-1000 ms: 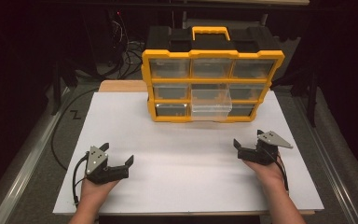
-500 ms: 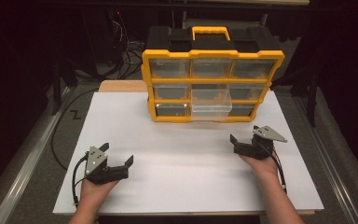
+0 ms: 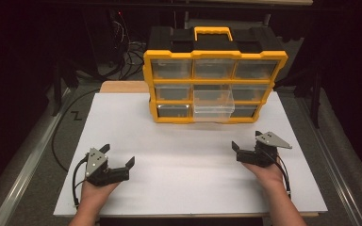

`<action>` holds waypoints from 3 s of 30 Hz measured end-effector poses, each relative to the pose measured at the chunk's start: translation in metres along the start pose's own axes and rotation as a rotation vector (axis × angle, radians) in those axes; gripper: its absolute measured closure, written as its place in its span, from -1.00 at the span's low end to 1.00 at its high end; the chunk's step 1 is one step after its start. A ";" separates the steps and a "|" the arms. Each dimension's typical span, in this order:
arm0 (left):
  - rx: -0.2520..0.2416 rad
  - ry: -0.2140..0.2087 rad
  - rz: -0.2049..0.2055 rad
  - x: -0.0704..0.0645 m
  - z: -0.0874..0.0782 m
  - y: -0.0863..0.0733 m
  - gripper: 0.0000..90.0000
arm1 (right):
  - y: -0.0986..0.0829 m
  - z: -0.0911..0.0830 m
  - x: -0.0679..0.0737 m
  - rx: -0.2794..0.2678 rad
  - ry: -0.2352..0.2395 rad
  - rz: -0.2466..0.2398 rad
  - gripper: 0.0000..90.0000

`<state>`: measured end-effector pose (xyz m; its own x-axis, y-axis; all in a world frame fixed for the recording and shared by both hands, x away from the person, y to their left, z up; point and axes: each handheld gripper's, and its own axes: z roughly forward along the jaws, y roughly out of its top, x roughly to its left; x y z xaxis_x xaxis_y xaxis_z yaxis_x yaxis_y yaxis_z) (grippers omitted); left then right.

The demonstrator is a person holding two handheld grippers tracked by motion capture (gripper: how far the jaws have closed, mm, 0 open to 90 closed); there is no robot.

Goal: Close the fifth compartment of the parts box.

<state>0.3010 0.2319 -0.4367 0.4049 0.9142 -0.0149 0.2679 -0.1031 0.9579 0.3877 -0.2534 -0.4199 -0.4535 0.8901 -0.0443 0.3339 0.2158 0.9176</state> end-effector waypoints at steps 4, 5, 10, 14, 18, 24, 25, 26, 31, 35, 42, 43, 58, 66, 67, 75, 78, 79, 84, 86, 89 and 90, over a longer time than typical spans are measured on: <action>-0.005 -0.002 -0.002 -0.001 0.000 0.000 -1.00 | -0.002 -0.004 0.004 0.000 0.015 -0.012 -0.92; -0.004 -0.003 0.000 -0.001 0.000 0.000 -1.00 | -0.002 -0.004 0.005 0.006 0.017 -0.017 -0.91; -0.005 -0.006 0.004 -0.001 -0.001 0.001 -1.00 | -0.003 -0.005 0.008 0.010 0.035 -0.014 -0.84; -0.005 -0.006 0.000 -0.001 0.000 0.000 -1.00 | -0.004 -0.006 0.010 0.008 0.047 -0.030 -0.79; -0.006 -0.008 0.005 -0.001 0.000 0.001 -0.99 | -0.004 -0.007 0.012 0.002 0.057 -0.030 -0.65; -0.007 -0.009 0.006 -0.001 0.000 0.001 -1.00 | -0.004 -0.007 0.014 0.013 0.062 -0.028 -0.48; -0.007 -0.009 0.006 -0.001 0.000 0.001 -1.00 | -0.004 -0.007 0.014 0.015 0.064 -0.026 -0.43; -0.008 -0.009 0.006 -0.001 0.000 0.001 -1.00 | -0.004 -0.007 0.014 0.016 0.065 -0.024 -0.40; -0.009 -0.009 0.007 0.000 0.000 0.001 -1.00 | -0.005 -0.009 0.015 0.012 0.068 -0.029 -0.05; -0.013 -0.010 0.006 -0.001 0.000 0.001 -1.00 | -0.004 -0.010 0.017 0.011 0.066 -0.039 0.16; -0.010 -0.010 0.010 0.000 0.000 0.001 -0.99 | -0.004 -0.010 0.019 0.011 0.077 -0.048 0.40; -0.010 -0.010 0.010 0.000 0.000 0.001 -1.00 | -0.004 -0.010 0.019 0.011 0.079 -0.048 0.43; -0.007 -0.012 0.014 -0.001 0.000 0.001 -1.00 | -0.002 -0.012 0.023 0.001 0.090 -0.062 0.94; -0.007 -0.012 0.012 -0.001 0.000 0.001 -0.99 | -0.001 -0.012 0.025 -0.003 0.098 -0.081 1.00; -0.006 -0.013 0.013 -0.001 0.000 0.001 -1.00 | -0.001 -0.012 0.026 -0.004 0.099 -0.083 1.00; -0.008 -0.015 0.008 0.000 0.000 0.001 -1.00 | 0.001 -0.010 0.033 -0.017 0.110 -0.088 1.00; -0.006 -0.014 0.004 -0.001 0.001 0.001 -1.00 | 0.002 -0.008 0.038 -0.024 0.124 -0.090 1.00; -0.007 -0.017 0.003 -0.001 0.002 0.001 -1.00 | 0.003 -0.007 0.039 -0.029 0.131 -0.085 1.00; -0.005 -0.022 0.012 -0.002 0.002 0.001 -0.99 | 0.008 -0.004 0.044 -0.056 0.145 -0.074 1.00; -0.005 -0.023 0.013 -0.002 0.002 0.001 -0.99 | 0.010 -0.003 0.046 -0.065 0.144 -0.070 1.00; -0.003 -0.026 0.016 -0.002 0.002 0.001 -0.99 | 0.014 -0.001 0.047 -0.072 0.153 -0.079 1.00; -0.003 -0.027 0.017 -0.002 0.002 0.001 -0.99 | 0.016 -0.001 0.047 -0.075 0.152 -0.076 1.00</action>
<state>0.3023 0.2287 -0.4365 0.4326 0.9016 -0.0063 0.2581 -0.1171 0.9590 0.3713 -0.2083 -0.4070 -0.5969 0.8001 -0.0598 0.2337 0.2447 0.9410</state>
